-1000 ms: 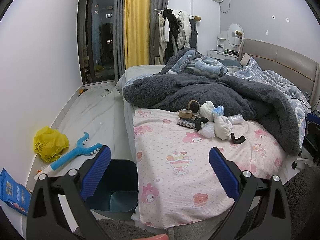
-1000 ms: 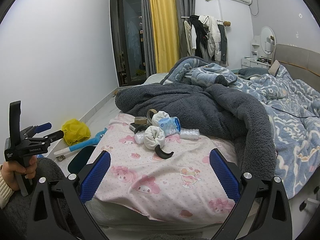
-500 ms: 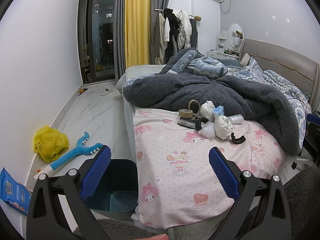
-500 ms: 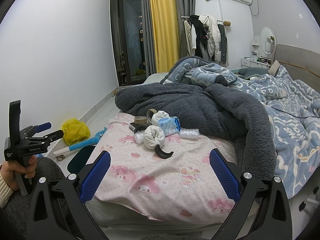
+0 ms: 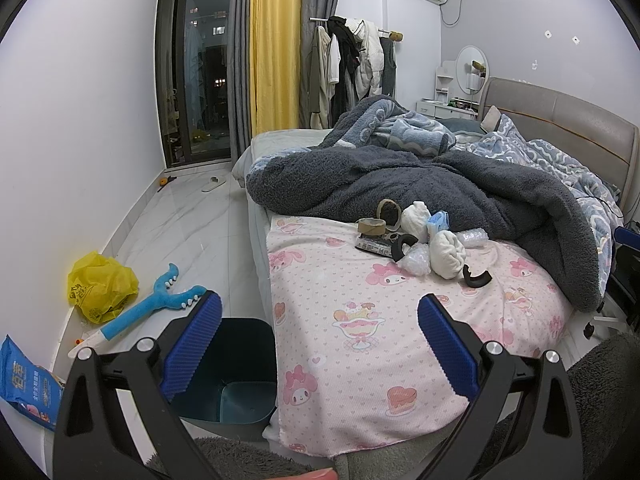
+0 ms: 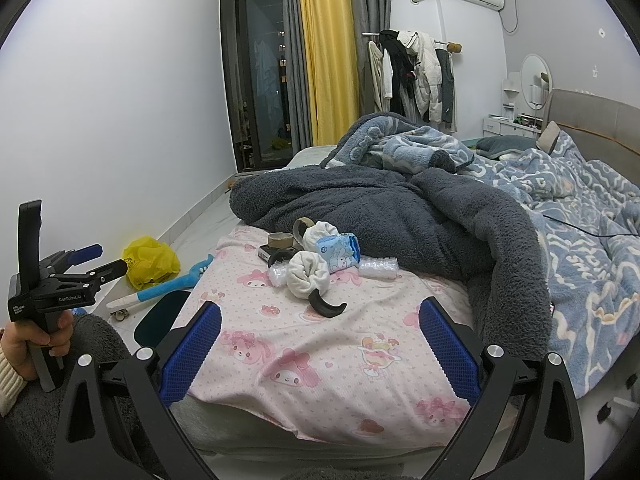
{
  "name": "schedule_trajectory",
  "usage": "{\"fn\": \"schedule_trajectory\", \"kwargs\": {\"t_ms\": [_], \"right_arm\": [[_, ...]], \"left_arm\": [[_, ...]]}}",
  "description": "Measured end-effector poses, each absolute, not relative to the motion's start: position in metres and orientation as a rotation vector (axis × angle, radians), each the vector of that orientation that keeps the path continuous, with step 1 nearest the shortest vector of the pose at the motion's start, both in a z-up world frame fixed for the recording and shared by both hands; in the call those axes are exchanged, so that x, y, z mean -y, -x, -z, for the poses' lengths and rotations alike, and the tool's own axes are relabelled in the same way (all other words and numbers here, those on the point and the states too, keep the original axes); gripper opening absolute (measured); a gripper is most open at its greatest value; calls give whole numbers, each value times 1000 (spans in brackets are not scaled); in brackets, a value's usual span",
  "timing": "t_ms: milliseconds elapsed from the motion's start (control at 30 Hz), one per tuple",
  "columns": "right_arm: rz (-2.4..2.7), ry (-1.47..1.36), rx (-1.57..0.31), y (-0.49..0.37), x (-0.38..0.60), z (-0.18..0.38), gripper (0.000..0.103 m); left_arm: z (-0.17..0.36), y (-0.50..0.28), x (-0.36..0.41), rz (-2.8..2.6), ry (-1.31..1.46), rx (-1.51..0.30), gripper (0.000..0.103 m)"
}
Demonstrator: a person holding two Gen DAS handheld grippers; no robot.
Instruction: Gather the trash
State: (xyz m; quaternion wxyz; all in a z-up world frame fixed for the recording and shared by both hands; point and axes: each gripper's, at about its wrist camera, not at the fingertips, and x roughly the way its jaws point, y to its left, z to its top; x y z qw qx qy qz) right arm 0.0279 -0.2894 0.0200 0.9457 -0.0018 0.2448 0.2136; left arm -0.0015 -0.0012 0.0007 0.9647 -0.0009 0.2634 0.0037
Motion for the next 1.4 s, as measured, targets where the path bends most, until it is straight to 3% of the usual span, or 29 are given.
{"fn": "schedule_trajectory", "kwargs": {"t_ms": [733, 1033, 1400], "right_arm": [[-434, 5, -500, -28, 290, -20, 100], [-431, 58, -493, -26, 285, -30, 100], [-476, 70, -540, -50, 255, -17, 100]], "left_arm": [[6, -2, -2, -26, 36, -557, 100], [-14, 5, -1, -17, 22, -511, 100], [-14, -29, 10, 73, 0, -512, 100]]}}
